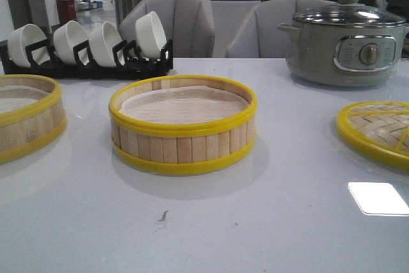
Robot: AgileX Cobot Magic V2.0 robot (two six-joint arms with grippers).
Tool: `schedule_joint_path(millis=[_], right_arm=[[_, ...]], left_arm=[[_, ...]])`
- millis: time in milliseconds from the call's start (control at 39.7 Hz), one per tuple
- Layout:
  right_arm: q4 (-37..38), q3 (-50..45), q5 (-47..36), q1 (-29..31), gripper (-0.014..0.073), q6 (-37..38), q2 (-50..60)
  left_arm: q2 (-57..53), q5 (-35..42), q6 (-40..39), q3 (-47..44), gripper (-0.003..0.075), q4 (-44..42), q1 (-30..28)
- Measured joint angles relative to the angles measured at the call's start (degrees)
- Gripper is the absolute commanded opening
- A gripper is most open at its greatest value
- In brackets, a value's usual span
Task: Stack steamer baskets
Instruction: 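Lower the left gripper onto the rim of the nearby bamboo basket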
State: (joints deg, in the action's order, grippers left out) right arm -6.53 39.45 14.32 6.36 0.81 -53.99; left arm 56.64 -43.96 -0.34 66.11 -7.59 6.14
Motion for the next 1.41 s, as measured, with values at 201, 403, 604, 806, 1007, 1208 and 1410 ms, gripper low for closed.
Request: schedule_joint_path(millis=[201,403,604,806,1007,1208,1410], right_arm=[[0.31,0.0,0.0,0.0,0.0488,0.0,0.0],[0.37,0.0,0.0,0.0,0.0488,0.0,0.0],[0.37,0.0,0.0,0.0,0.0488,0.0,0.0],[0.37,0.0,0.0,0.0,0.0488,0.0,0.0],[0.37,0.0,0.0,0.0,0.0488,0.0,0.0],[0.37,0.0,0.0,0.0,0.0488,0.0,0.0],[0.37,0.0,0.0,0.0,0.0488,0.0,0.0]], left_arm=[[5.88,2.89,0.0,-3.15,0.0356,-0.99,0.0],[15.6,5.37,0.0,-4.4,0.0378,3.07,0.0],[25.87,8.49,1.42,-3.21,0.0378,8.99,0.7],[34.52,10.53,2.17,0.66,0.0378,9.83,3.63],[41.74,11.23,2.3,5.03,0.0378,9.97,4.19],[48.37,12.67,2.53,8.38,0.0378,9.97,4.19],[53.0,13.61,2.47,9.36,0.0378,9.97,4.19]])
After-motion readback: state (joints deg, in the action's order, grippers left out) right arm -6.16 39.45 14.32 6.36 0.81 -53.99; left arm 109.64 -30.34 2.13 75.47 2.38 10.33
